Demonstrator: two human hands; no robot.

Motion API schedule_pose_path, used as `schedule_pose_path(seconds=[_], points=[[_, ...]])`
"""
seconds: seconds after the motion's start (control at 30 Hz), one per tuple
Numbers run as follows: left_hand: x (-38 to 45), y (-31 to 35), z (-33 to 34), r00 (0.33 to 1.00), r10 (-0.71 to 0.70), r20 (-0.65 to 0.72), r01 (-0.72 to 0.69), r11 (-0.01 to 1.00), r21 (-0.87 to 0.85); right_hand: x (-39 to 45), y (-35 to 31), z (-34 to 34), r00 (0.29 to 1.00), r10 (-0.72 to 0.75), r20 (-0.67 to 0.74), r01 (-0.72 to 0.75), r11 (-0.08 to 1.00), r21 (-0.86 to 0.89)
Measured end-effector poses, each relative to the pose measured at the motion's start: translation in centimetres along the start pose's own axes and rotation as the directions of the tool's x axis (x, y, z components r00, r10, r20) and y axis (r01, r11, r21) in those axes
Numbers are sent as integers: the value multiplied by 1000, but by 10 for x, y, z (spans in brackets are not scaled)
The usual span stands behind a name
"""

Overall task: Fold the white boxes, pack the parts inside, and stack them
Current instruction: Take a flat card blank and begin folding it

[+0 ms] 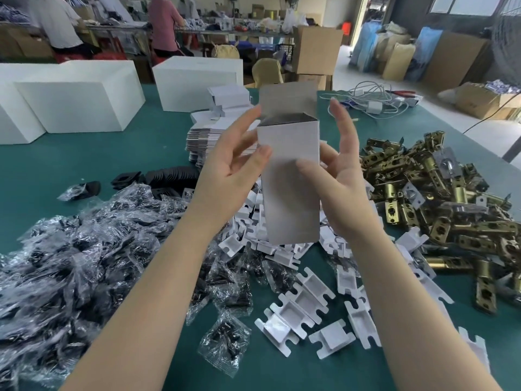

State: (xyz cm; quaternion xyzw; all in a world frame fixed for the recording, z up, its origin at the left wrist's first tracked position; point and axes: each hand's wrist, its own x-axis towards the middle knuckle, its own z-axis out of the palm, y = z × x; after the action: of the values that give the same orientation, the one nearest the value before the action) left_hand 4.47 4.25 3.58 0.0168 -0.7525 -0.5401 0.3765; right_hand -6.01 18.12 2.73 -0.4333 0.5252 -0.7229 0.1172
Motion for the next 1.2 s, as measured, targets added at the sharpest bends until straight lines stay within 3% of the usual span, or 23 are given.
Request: schedule_pose_path(seconds=[0.27,0.43,0.53,0.7,1.07,1.2], points=[[1,2,-4,999,-39,32,39,999,-3,4,-5,6,994,-61,-92,43,983,-180],[1,7,-1,981,-179,79,193,950,-246,4,-8,5,980,-88,-179,48,976,-212],[2,6,-2,972,-226,58,233,926,-297,4,-6,7,981,-78,-177,39,977,-211],[3,3,-3,975,-218,38,219,923,-316,4,-5,6,990,-18,-140,3,995,-104],[4,-8,-12,950,-300,84,312,914,-260,5,2,2,984,163,-69,-170,978,-122],[5,-14,-15,951,-295,90,307,930,-201,4,5,3,995,81,-61,-92,978,-188]])
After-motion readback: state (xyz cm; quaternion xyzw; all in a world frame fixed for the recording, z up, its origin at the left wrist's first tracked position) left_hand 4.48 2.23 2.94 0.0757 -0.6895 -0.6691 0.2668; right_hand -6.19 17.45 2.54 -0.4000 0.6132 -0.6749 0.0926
